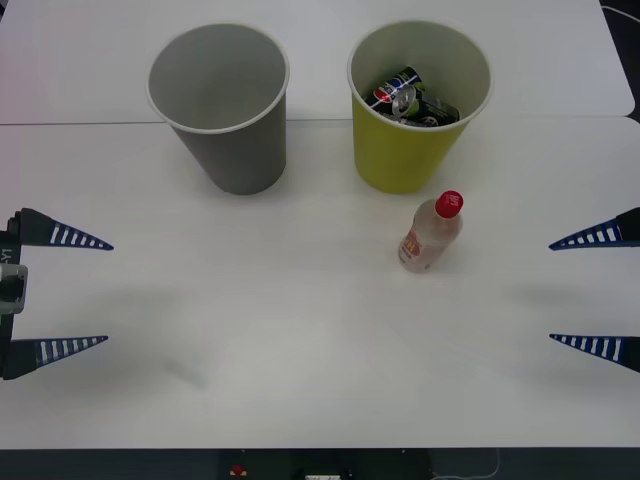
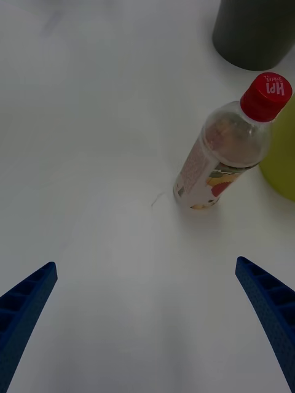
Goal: Put the can into the green bin and the plastic bottle into the gray bin
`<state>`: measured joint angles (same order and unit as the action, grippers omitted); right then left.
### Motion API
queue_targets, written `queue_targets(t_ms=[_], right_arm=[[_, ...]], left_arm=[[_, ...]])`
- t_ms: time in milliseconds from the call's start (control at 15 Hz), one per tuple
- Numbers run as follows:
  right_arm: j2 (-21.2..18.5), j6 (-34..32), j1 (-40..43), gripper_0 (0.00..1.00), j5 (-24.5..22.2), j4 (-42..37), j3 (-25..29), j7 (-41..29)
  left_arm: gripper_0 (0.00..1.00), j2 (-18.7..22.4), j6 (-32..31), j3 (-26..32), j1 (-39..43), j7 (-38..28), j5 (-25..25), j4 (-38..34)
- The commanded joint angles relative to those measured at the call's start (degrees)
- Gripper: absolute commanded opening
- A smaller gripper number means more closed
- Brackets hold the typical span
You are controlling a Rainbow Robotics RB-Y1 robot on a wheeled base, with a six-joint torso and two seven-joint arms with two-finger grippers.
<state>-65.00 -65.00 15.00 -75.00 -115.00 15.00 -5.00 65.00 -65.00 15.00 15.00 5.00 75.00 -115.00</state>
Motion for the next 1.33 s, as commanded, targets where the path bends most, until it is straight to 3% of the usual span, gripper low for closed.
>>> queue_targets(t_ms=[67, 400, 733, 933, 1333], right_arm=[[0.0, 0.0, 0.0, 1.0, 0.0, 0.0, 0.0, 0.0], [-1.09, 4.0, 3.37, 1.0, 2.58, -0.4, -0.67, 0.61], [0.31, 6.99, 3.46, 1.0, 4.25, 1.36, -2.96, 1.92], [0.4, 11.56, 3.63, 1.0, 9.08, 3.55, -7.09, 5.18], [0.58, 21.67, 3.37, 1.0, 22.97, 8.83, -16.67, 20.12]], left_arm=[[1.0, 0.0, 0.0, 0.0, 0.0, 0.0, 0.0, 0.0], [1.0, 0.0, 0.0, 0.0, 0.0, 0.0, 0.0, 0.0], [1.0, 0.0, 0.0, 0.0, 0.0, 0.0, 0.0, 0.0], [1.0, 0.0, 0.0, 0.0, 0.0, 0.0, 0.0, 0.0], [1.0, 0.0, 0.0, 0.0, 0.0, 0.0, 0.0, 0.0]])
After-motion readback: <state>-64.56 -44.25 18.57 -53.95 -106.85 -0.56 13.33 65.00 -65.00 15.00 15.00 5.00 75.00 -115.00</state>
